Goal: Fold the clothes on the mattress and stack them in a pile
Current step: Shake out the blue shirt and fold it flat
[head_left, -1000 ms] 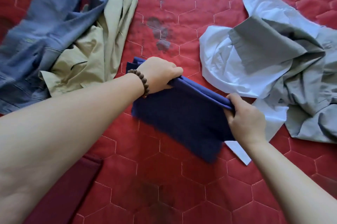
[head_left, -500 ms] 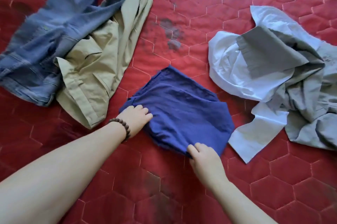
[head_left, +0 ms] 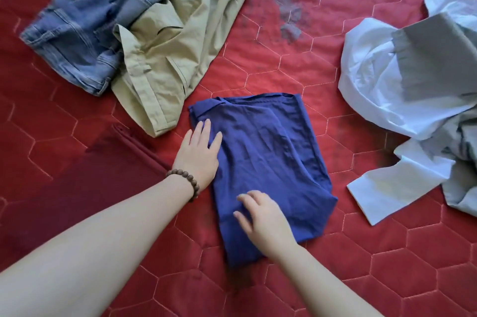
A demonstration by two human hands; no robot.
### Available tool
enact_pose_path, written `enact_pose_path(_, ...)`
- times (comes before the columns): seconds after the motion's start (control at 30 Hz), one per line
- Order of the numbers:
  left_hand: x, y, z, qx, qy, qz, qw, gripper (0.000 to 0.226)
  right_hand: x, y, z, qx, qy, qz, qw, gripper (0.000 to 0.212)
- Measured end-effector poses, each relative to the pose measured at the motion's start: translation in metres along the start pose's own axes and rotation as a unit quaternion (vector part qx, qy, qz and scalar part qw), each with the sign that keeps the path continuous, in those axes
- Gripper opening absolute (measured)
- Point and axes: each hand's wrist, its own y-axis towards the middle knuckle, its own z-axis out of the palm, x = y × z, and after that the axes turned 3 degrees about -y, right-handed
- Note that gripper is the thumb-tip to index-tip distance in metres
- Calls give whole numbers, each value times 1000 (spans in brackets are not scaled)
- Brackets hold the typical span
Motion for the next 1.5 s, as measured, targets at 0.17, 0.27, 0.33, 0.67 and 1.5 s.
enact_pose_path(0.17, -40, -13, 12, -57, -82, -37, 994, 69, -68, 18, -51, -181, -33, 182, 966, 62)
enact_pose_path(0.27, -64, -16, 23, -63, -77, -25, 995, 72, -100, 16, -64, -110, 34, 260, 959, 81)
enact_pose_path(0.33, -73, -17, 33, -28, -70, -27, 997, 76, -111, 12, -66, -76, 97, 278, 953, 78)
enact_pose_path(0.67, -71, -16, 34, 8, -49, -26, 998, 81, -139, -20, -72, -10, 86, 299, 950, 47)
enact_pose_path(1.5, -53, -5, 52, -75, -194, -115, 971, 67, -122, 68, -81, -83, 59, 211, 972, 76)
